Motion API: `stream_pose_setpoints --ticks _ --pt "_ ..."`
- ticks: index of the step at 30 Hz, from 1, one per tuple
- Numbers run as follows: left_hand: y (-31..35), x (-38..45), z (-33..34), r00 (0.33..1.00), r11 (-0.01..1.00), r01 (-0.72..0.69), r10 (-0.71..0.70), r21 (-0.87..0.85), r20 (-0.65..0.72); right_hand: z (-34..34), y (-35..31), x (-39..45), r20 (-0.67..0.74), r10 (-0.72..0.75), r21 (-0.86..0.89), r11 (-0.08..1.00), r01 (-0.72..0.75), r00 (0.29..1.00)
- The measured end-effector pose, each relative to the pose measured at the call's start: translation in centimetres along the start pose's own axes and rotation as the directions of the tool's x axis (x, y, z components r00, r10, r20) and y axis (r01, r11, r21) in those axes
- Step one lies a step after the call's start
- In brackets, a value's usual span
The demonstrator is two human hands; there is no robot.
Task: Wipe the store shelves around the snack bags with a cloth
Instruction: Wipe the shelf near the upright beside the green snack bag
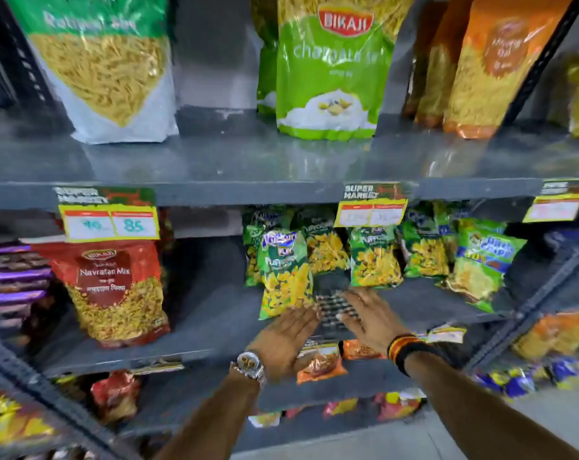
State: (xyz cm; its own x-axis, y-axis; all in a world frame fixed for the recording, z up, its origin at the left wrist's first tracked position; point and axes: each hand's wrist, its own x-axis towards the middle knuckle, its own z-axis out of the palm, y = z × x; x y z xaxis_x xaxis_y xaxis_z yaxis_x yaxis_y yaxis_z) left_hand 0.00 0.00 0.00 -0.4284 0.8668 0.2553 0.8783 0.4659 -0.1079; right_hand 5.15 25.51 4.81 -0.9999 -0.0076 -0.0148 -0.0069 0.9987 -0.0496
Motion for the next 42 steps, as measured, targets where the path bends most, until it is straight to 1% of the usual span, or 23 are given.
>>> stream_pose_setpoints --ticks 1,3,4,6,8,9,11,12,15,18,20,21,22,24,26,29,32,35,38,42 --pt "0.1 0.4 1.1 0.999 0.999 0.024 -0.025 0.047 0.027 1.0 0.5 0.6 0.049 0.012 0.031 0.999 -0.013 0.999" --pt "0.3 0.4 3.0 0.997 0.998 0.058 -0.058 -0.004 0.054 2.7 1.1 1.3 0.059 0.052 -0.010 0.999 -0.052 0.997" --pt "0.5 0.1 4.0 0.998 0.998 0.058 -0.056 -0.038 0.039 3.2 1.1 1.4 0.049 0.077 -0.038 0.996 -0.076 0.996" --pt "0.6 0.1 5.4 0.999 0.997 0.054 -0.054 -0.047 -0.004 3.7 1.3 1.6 -0.026 0.084 -0.093 0.992 -0.086 0.996" --pt "0.3 0.4 5.6 0.996 0.998 0.049 -0.051 -0.024 -0.077 3.5 2.2 2.0 -0.132 0.011 -0.074 0.997 -0.020 0.991" --pt "0.3 0.6 5.5 0.996 0.998 0.050 -0.052 -0.023 -0.074 3.5 2.6 2.5 -0.123 -0.044 -0.044 0.998 0.039 0.991" --pt "0.5 0.8 5.5 0.995 0.996 0.074 -0.076 -0.042 -0.060 3.9 3.3 3.1 -0.035 -0.153 0.003 0.988 0.153 0.988" --pt "0.5 0.8 5.6 0.995 0.995 0.084 -0.087 -0.051 -0.053 4.4 3.4 3.2 -0.017 -0.179 0.010 0.984 0.179 0.984" --pt "0.5 0.6 5.5 0.994 0.995 0.086 -0.089 -0.051 -0.060 5.5 3.2 3.0 -0.094 -0.140 0.000 0.990 0.140 0.986" --pt "0.8 0.9 4.9 0.995 0.994 0.101 -0.102 -0.051 -0.007 5.7 2.9 2.7 -0.131 -0.112 0.012 0.993 0.115 0.985" --pt "1.1 0.8 3.8 0.989 0.988 0.137 -0.131 -0.076 0.074 5.4 2.6 2.2 -0.124 -0.107 0.041 0.993 0.113 0.986" --pt "1.3 0.5 2.8 0.982 0.985 0.152 -0.141 -0.085 0.124 5.0 2.5 1.9 -0.108 -0.102 0.073 0.991 0.111 0.989" --pt "1.5 0.0 1.6 0.980 0.983 0.158 -0.144 -0.097 0.137 4.5 2.3 1.6 -0.088 -0.102 0.112 0.987 0.112 0.991" --pt "1.9 -2.0 -1.2 0.991 0.991 0.121 -0.118 -0.054 0.057 3.1 1.6 0.5 -0.060 -0.112 0.208 0.971 0.122 0.992" --pt "1.9 -4.5 -4.8 0.994 0.995 0.094 -0.096 -0.040 -0.049 1.1 0.2 -1.0 -0.076 -0.137 0.325 0.933 0.155 0.988" --pt "0.8 -9.1 -11.3 0.981 0.992 0.125 -0.129 -0.034 -0.145 -2.9 -3.7 -3.0 -0.169 -0.252 0.441 0.845 0.302 0.953" --pt "-2.6 -13.3 -18.4 0.954 0.975 0.207 -0.181 0.086 -0.239 -8.3 -9.2 -3.4 -0.302 -0.363 0.441 0.767 0.467 0.882" --pt "-7.5 -16.2 -25.4 0.928 0.930 0.287 -0.211 0.231 -0.306 -14.0 -15.0 -3.3 -0.423 -0.454 0.379 0.697 0.608 0.784" --pt "-12.9 -18.3 -31.9 0.910 0.873 0.358 -0.245 0.330 -0.335 -19.2 -20.1 -2.5 -0.510 -0.489 0.334 0.646 0.687 0.708" --pt "-20.3 -22.1 -39.3 0.896 0.778 0.402 -0.226 0.483 -0.382 -24.6 -25.9 -0.4 -0.577 -0.498 0.281 0.623 0.730 0.647"
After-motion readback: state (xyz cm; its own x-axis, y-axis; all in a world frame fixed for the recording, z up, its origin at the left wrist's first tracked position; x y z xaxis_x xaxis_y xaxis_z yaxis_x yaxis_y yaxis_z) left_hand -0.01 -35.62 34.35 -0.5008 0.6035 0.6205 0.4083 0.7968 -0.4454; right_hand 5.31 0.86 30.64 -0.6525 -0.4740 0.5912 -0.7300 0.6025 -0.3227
